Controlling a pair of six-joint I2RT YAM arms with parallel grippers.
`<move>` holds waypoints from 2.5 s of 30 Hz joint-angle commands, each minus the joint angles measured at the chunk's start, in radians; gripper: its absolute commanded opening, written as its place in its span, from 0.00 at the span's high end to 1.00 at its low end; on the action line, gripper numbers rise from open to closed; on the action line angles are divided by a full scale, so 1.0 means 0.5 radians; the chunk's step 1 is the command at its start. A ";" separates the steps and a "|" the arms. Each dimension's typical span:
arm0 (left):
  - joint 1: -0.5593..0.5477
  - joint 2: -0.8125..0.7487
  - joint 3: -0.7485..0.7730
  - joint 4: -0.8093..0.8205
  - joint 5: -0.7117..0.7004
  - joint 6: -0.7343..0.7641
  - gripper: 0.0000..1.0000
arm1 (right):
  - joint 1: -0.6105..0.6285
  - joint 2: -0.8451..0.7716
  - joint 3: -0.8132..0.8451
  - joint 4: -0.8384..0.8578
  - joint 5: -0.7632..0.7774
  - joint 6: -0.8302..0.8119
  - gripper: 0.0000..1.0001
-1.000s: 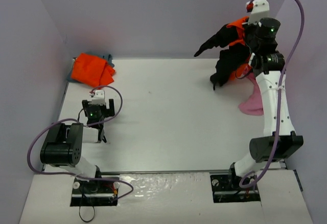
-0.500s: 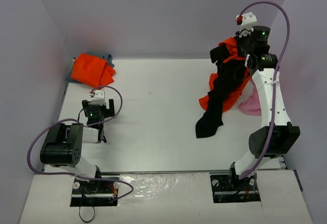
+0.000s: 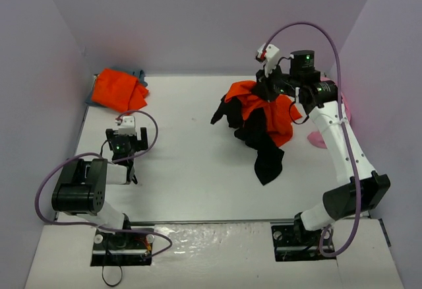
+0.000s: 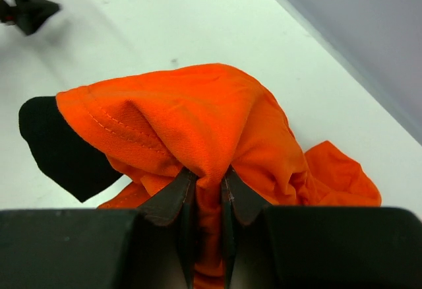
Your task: Fold and stack the t-shirts
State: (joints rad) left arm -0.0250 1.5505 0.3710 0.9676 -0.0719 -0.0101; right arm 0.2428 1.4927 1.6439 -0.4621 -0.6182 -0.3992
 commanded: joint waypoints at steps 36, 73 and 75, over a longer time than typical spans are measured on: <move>-0.002 -0.048 0.065 0.104 -0.009 0.017 0.03 | 0.044 1.006 0.047 0.101 1.426 0.031 0.13; -0.002 -0.048 0.068 0.102 -0.013 0.017 0.03 | -0.240 0.604 0.402 0.831 2.253 -0.117 1.00; -0.002 -0.048 0.068 0.102 -0.010 0.017 0.03 | -0.300 0.566 0.381 1.032 2.442 -0.233 1.00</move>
State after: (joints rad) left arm -0.0250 1.5505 0.3714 0.9676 -0.0723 -0.0101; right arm 0.1429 1.8866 1.8046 -0.2209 0.3340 -0.4293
